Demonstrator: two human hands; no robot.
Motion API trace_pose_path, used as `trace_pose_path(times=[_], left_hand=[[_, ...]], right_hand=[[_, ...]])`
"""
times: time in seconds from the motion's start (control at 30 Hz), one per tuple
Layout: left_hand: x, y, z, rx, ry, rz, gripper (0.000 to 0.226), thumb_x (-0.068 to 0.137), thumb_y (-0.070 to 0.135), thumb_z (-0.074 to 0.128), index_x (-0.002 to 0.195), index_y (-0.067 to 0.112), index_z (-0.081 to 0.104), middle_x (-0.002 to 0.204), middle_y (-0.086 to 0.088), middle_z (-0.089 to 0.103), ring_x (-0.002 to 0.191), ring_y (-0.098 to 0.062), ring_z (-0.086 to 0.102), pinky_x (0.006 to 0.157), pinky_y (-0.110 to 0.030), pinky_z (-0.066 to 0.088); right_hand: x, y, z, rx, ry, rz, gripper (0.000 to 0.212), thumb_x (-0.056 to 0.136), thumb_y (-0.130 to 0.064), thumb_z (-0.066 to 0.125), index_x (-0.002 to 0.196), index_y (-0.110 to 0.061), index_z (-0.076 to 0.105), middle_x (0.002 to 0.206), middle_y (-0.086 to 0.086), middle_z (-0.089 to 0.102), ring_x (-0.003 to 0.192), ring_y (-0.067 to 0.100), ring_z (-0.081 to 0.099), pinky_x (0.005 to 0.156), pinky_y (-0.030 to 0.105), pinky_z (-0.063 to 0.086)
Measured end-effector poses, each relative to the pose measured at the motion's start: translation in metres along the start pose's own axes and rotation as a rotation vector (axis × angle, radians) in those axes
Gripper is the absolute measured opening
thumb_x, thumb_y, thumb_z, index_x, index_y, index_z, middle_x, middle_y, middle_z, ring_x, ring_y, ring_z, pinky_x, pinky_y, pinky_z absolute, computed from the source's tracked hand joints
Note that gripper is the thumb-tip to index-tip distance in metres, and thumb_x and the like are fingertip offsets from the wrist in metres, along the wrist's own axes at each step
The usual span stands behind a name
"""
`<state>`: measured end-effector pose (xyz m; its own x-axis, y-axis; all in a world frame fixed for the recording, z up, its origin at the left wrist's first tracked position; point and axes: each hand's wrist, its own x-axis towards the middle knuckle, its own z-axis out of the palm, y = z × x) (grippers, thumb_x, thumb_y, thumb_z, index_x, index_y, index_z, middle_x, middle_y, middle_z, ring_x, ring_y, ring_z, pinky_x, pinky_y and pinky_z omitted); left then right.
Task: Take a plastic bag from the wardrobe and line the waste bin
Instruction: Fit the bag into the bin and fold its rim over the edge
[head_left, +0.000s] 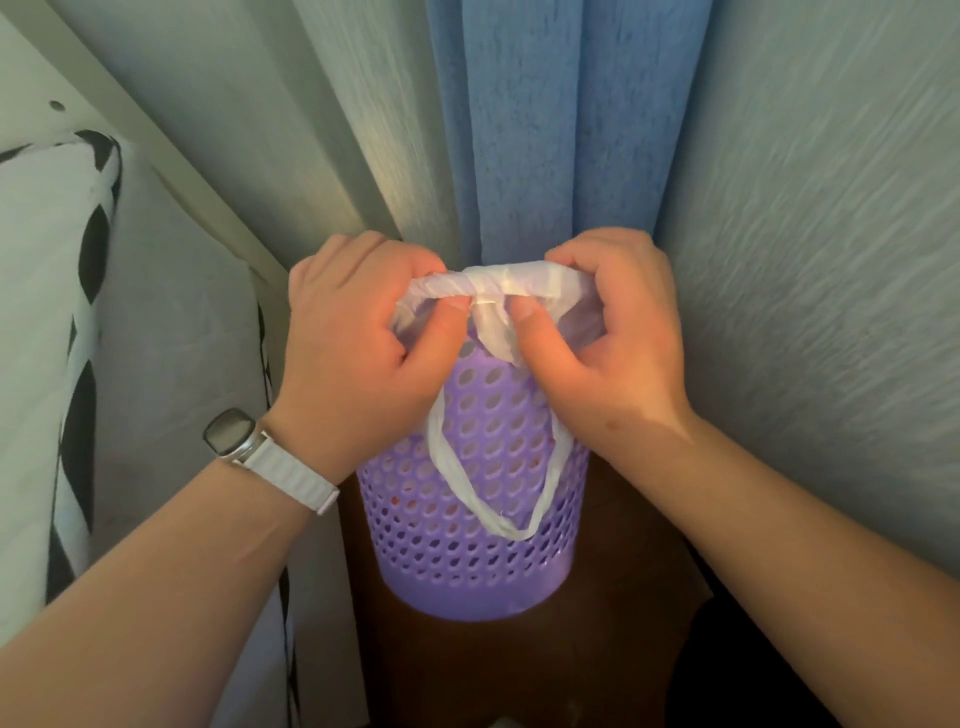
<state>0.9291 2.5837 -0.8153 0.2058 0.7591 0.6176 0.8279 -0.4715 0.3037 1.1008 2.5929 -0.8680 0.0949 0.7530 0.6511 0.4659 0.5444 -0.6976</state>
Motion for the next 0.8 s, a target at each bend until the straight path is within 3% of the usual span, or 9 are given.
trace_pose_path(times=[0.1, 0.23, 0.37, 0.47, 0.67, 0.8], left_hand=[[0.001, -0.004, -0.002, -0.018, 0.024, 0.001, 0.016, 0.086, 0.024, 0.057, 0.082, 0.009, 0.062, 0.079, 0.006, 0.049, 0.076, -0.016, 0.046, 0.073, -0.051, 0.044], [0.000, -0.004, -0.004, -0.038, 0.044, 0.020, 0.016, 0.086, 0.021, 0.058, 0.081, 0.006, 0.062, 0.079, 0.004, 0.049, 0.076, -0.016, 0.046, 0.071, -0.051, 0.044], [0.000, -0.003, -0.004, -0.044, 0.049, 0.014, 0.017, 0.086, 0.020, 0.057, 0.082, 0.004, 0.062, 0.080, 0.003, 0.049, 0.077, -0.014, 0.044, 0.071, -0.047, 0.043], [0.001, 0.003, -0.001, -0.028, -0.029, -0.002, 0.017, 0.087, 0.024, 0.056, 0.085, 0.008, 0.062, 0.081, 0.006, 0.047, 0.078, -0.014, 0.043, 0.074, -0.045, 0.041], [-0.002, 0.012, -0.003, 0.028, -0.141, 0.019, 0.031, 0.086, 0.035, 0.051, 0.102, 0.014, 0.067, 0.091, 0.002, 0.062, 0.089, -0.024, 0.058, 0.087, -0.049, 0.040], [-0.003, 0.016, 0.000, 0.071, -0.180, 0.085, 0.028, 0.093, 0.034, 0.051, 0.102, 0.013, 0.069, 0.089, -0.004, 0.064, 0.085, -0.028, 0.059, 0.080, -0.048, 0.044]], right_hand=[[0.004, 0.011, -0.007, -0.029, -0.005, -0.077, 0.037, 0.083, -0.033, 0.068, 0.105, -0.003, 0.065, 0.104, 0.006, 0.060, 0.101, 0.022, 0.057, 0.088, 0.048, 0.045], [0.008, 0.017, -0.011, -0.013, -0.008, -0.082, 0.040, 0.084, -0.035, 0.067, 0.108, -0.004, 0.064, 0.106, -0.002, 0.055, 0.099, 0.022, 0.058, 0.086, 0.049, 0.047], [0.006, 0.017, -0.008, 0.053, 0.025, 0.052, 0.026, 0.083, -0.036, 0.067, 0.102, -0.019, 0.061, 0.095, -0.009, 0.056, 0.087, 0.018, 0.059, 0.077, 0.048, 0.049], [0.002, 0.018, -0.006, 0.058, 0.053, 0.119, 0.015, 0.082, -0.034, 0.064, 0.091, -0.030, 0.053, 0.086, -0.007, 0.053, 0.079, 0.020, 0.056, 0.071, 0.052, 0.046], [-0.003, 0.014, -0.003, -0.045, 0.065, 0.043, 0.019, 0.079, -0.032, 0.066, 0.086, -0.027, 0.049, 0.084, -0.013, 0.045, 0.078, 0.017, 0.050, 0.069, 0.052, 0.043], [-0.005, 0.004, 0.000, -0.084, 0.034, 0.038, 0.019, 0.079, -0.036, 0.064, 0.085, -0.028, 0.047, 0.082, -0.010, 0.045, 0.078, 0.015, 0.046, 0.069, 0.050, 0.042]])
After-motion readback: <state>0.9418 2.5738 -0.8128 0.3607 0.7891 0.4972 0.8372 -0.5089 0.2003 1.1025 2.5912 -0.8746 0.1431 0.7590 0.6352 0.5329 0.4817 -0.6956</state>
